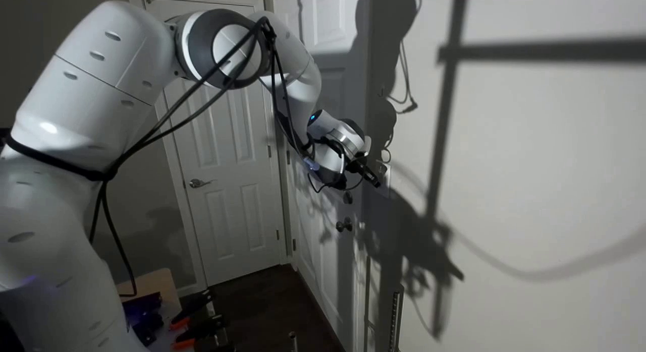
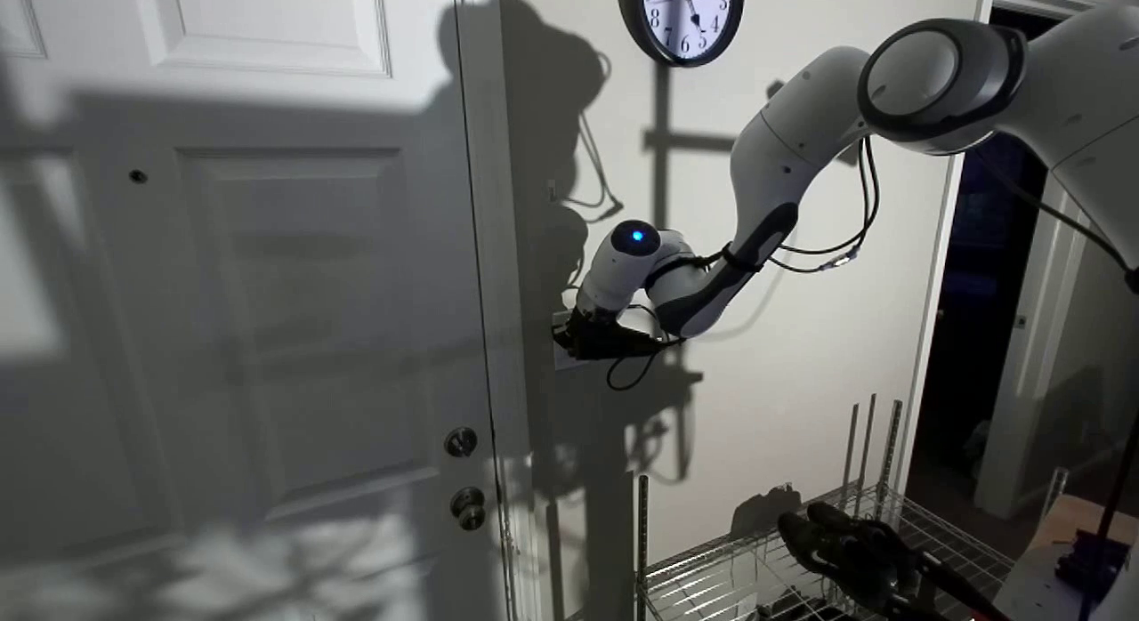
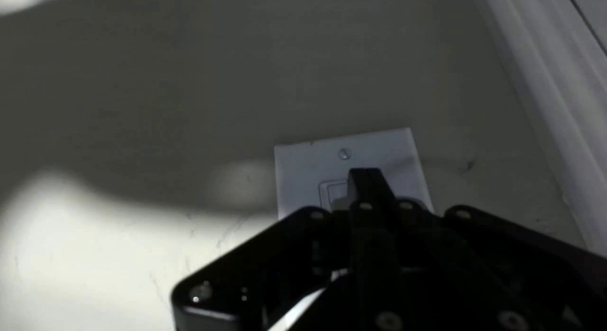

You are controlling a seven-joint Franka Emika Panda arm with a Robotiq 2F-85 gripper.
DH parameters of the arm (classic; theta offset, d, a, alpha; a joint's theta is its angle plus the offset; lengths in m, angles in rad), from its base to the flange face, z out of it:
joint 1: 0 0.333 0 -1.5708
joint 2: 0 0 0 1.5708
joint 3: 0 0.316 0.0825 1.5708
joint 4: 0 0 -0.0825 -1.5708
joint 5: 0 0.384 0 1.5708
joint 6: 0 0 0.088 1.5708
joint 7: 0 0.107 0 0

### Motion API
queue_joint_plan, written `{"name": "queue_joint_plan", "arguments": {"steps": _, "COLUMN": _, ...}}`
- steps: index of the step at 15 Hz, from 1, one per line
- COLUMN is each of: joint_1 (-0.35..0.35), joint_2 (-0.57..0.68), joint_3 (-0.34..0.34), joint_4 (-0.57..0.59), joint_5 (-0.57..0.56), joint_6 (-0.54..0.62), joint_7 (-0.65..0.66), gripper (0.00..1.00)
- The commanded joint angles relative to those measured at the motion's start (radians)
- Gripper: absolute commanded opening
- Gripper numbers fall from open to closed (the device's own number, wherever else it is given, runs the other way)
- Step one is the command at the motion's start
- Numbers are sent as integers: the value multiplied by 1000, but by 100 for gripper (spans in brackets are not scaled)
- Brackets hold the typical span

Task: Push the light switch downwards

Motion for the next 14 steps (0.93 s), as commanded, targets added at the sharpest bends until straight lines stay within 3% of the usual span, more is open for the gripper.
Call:
{"name": "queue_joint_plan", "arguments": {"steps": 1, "joint_1": 2, "joint_2": 17, "joint_3": -12, "joint_4": 34, "joint_5": -24, "joint_6": 15, "joint_7": 29, "gripper": 1}}
{"name": "queue_joint_plan", "arguments": {"steps": 5, "joint_1": -12, "joint_2": -7, "joint_3": 5, "joint_4": -4, "joint_5": 11, "joint_6": 25, "joint_7": 16, "gripper": 1}}
{"name": "queue_joint_plan", "arguments": {"steps": 14, "joint_1": -18, "joint_2": -211, "joint_3": 40, "joint_4": -229, "joint_5": 4, "joint_6": 140, "joint_7": 133, "gripper": 1}}
